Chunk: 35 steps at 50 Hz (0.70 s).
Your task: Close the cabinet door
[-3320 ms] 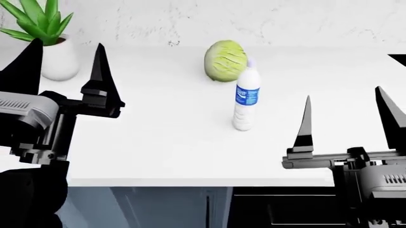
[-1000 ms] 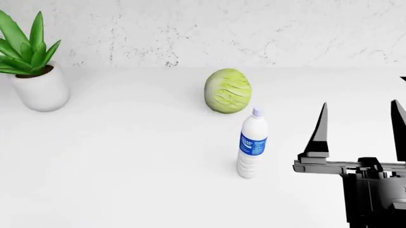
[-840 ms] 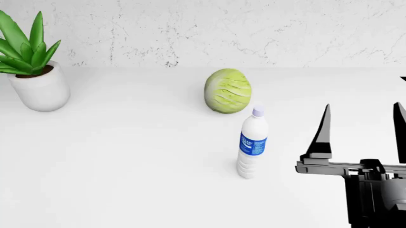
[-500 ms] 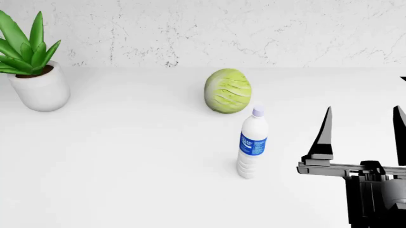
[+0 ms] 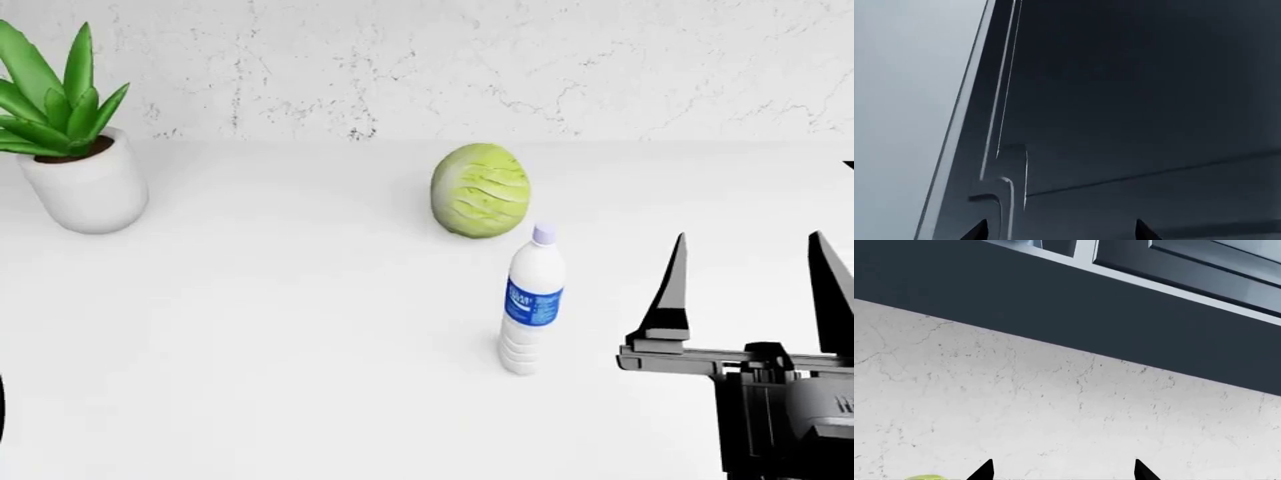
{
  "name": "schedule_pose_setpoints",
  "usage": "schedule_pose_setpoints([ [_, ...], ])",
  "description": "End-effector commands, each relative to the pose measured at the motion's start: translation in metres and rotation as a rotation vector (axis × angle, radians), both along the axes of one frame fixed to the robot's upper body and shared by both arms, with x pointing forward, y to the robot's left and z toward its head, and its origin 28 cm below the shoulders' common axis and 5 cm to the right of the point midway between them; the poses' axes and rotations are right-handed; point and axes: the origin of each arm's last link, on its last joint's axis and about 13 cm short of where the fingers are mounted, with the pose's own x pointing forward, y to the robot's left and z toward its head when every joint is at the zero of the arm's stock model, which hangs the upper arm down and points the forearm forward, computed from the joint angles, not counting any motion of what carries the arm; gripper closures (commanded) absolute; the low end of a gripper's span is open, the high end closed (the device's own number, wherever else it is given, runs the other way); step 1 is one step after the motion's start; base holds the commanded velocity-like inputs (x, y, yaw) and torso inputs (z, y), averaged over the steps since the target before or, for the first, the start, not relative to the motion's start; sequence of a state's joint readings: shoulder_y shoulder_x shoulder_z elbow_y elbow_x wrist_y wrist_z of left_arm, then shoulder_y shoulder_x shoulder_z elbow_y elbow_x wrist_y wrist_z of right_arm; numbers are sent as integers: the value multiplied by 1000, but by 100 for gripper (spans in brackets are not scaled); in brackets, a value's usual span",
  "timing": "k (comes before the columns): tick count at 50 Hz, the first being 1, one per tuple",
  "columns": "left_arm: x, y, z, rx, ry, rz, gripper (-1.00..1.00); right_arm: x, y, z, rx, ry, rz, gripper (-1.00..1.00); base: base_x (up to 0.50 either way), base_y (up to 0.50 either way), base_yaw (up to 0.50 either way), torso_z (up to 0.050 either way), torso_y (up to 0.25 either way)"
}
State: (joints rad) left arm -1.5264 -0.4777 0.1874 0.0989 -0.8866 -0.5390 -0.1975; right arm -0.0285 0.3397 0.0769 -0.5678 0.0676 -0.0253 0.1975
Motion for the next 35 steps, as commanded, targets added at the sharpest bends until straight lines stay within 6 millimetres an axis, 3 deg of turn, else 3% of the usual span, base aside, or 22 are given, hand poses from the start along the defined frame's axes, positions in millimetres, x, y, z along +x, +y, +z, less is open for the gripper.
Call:
schedule_pose_setpoints([
  [1, 14, -30, 20, 173, -35, -18, -100, 0, 1, -2, 6, 3, 5, -100, 0, 0, 0, 0, 0],
  [17, 67, -63, 3, 343, 22, 50, -100, -3, -1, -1, 11, -8, 0, -100, 0, 0, 0, 1, 0],
  [18, 74, -85, 9, 371, 16, 23, -100, -10, -3, -1, 14, -11, -17, -100, 0, 0, 0, 0, 0],
  [35, 64, -134, 9, 453, -30, -55, -100, -28, -10, 0, 27, -24, -53, -100, 0, 0, 0, 0, 0],
])
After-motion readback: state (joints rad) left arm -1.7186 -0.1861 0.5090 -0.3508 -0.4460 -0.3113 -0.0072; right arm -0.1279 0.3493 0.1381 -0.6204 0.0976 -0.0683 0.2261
